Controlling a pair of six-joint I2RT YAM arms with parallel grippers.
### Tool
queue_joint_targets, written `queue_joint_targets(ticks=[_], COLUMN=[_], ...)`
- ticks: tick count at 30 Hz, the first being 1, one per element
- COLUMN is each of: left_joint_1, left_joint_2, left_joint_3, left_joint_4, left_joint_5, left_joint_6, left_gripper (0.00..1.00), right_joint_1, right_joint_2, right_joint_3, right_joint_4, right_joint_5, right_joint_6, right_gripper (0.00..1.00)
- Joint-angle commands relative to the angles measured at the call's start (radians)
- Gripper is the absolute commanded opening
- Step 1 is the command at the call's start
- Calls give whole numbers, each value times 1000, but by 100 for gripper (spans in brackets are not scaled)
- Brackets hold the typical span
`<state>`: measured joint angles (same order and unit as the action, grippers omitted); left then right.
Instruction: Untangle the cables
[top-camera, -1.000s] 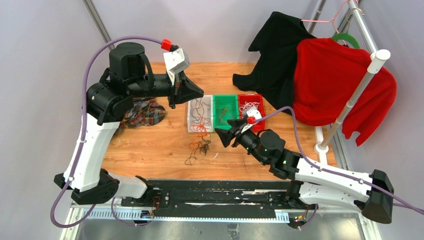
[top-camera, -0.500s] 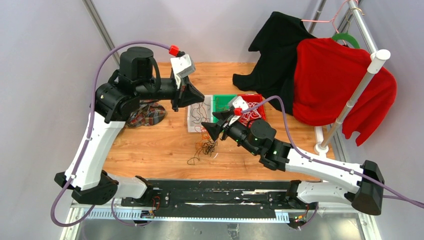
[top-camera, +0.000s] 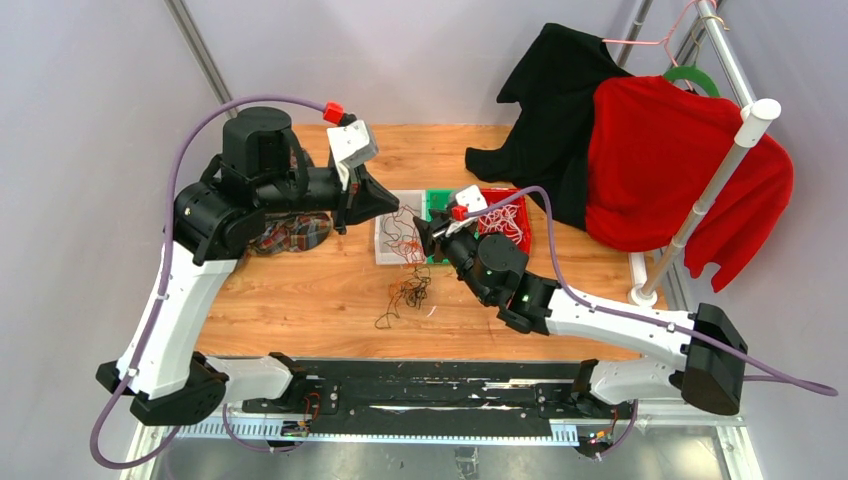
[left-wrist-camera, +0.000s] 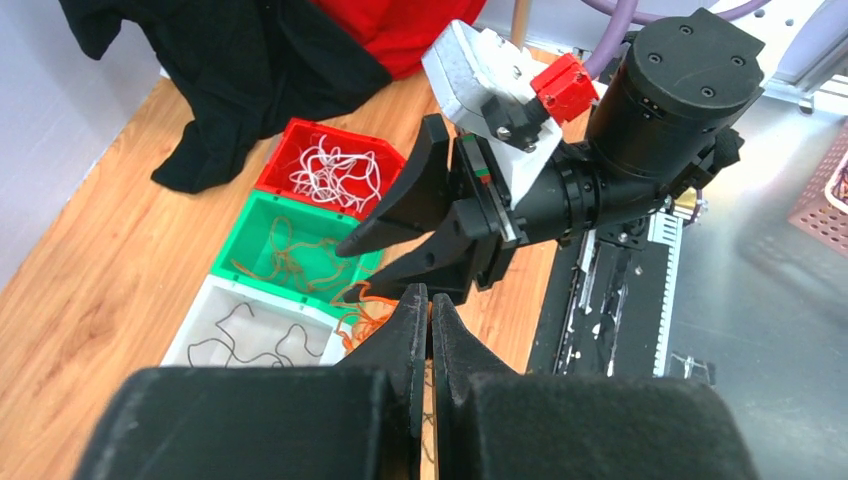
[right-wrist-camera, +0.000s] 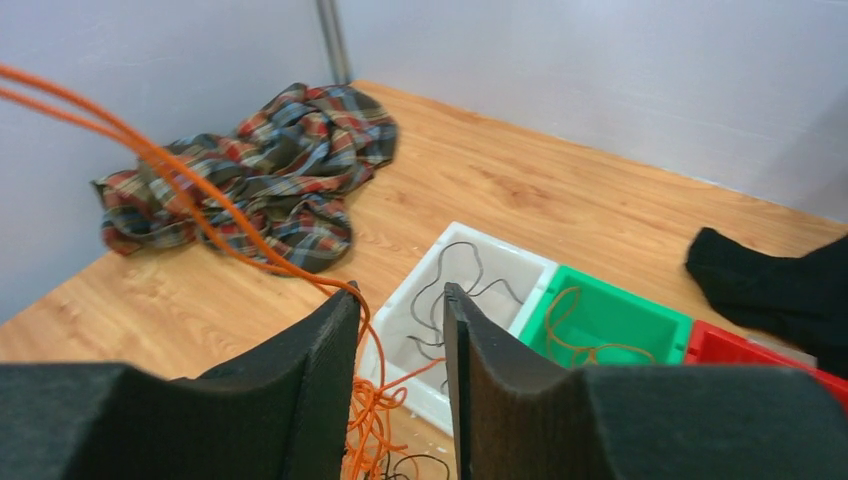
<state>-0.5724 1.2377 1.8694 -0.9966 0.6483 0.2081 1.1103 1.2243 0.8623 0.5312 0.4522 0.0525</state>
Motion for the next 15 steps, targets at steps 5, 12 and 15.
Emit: queue_joint_targets(ticks=[5,12,15], left_joint_1=[2,2,2], left_joint_2=[-27,-36,-34], left_joint_3=[-20,6,58], left_joint_4=[16,16,16], left_joint_5=[68,86,95], left_joint_6=[-43,-56,-79], left_gripper=[0,0,0], right_joint_1=[28,93,102], right_joint_2=[107,247,273], right_joint_3=[80,100,72], right_joint_4=[170,326,332], right_joint_5=[172,359,369], right_joint_6=[-53,-144,-138], right_gripper=[47,49,48])
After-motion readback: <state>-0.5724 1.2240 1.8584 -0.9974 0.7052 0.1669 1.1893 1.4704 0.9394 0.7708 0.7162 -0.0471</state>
